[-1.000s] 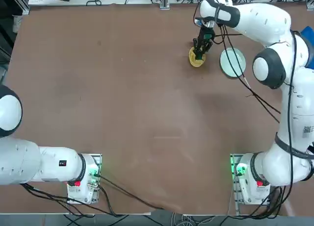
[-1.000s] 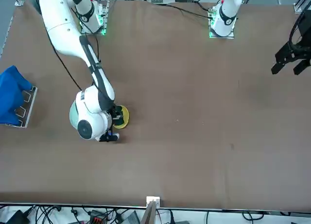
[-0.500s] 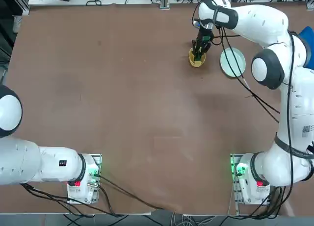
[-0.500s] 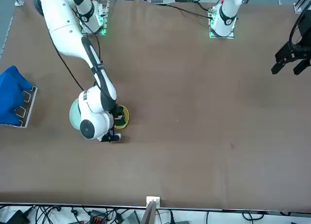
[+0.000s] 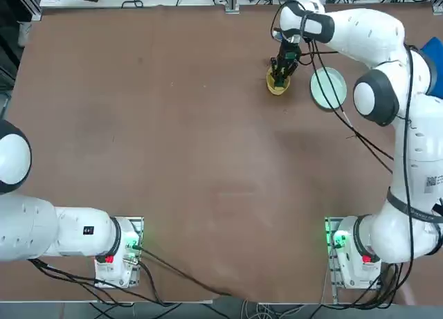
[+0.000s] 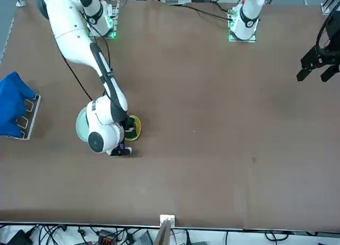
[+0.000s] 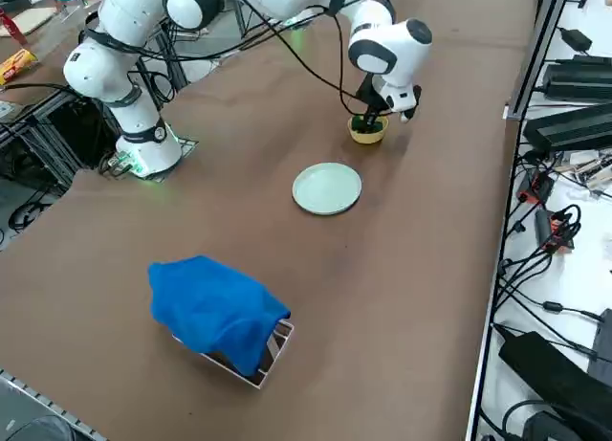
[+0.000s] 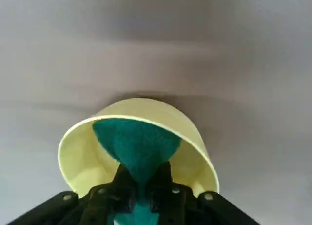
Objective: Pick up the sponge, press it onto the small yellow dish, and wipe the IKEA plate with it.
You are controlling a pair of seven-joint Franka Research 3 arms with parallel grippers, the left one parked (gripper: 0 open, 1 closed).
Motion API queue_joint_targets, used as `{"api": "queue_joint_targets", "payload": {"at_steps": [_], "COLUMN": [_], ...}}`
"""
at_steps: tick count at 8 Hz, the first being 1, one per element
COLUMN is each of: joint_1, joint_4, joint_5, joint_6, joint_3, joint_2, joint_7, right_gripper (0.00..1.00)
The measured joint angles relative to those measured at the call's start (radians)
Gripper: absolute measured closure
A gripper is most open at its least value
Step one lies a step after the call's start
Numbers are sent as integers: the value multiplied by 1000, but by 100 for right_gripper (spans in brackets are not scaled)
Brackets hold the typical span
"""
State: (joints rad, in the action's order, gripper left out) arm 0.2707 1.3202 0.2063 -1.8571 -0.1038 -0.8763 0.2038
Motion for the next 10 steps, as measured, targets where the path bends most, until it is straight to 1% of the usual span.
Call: {"api": "queue_joint_targets", "payload": {"at_steps": [10], "joint_1": [8], "joint_4": [0], "joint_5": [0], "joint_6": [-11], "joint_3": [3], "joint_2": [-6], "joint_7": [0], "right_gripper": [85]}}
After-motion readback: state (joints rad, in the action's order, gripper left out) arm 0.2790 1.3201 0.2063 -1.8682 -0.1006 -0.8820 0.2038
